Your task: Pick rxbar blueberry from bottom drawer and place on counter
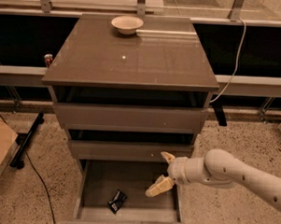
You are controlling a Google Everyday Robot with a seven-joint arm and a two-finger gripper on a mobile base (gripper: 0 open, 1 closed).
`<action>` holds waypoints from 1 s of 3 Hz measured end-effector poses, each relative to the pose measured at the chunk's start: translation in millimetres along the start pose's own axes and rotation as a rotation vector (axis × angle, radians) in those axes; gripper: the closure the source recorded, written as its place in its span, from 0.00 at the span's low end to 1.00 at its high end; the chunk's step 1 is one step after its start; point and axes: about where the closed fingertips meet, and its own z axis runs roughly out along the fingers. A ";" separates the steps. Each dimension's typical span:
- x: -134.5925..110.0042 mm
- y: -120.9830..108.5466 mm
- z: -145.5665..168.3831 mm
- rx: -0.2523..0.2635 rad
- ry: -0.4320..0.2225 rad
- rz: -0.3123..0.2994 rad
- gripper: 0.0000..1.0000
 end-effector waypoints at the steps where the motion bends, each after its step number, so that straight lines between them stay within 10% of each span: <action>1: 4.7 -5.5 33.8 -0.016 -0.018 -0.019 0.00; 3: 78.3 -10.7 141.8 -0.102 -0.153 0.061 0.00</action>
Offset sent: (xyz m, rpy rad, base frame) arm 0.0246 0.0741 -0.1530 0.1576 0.0353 0.0596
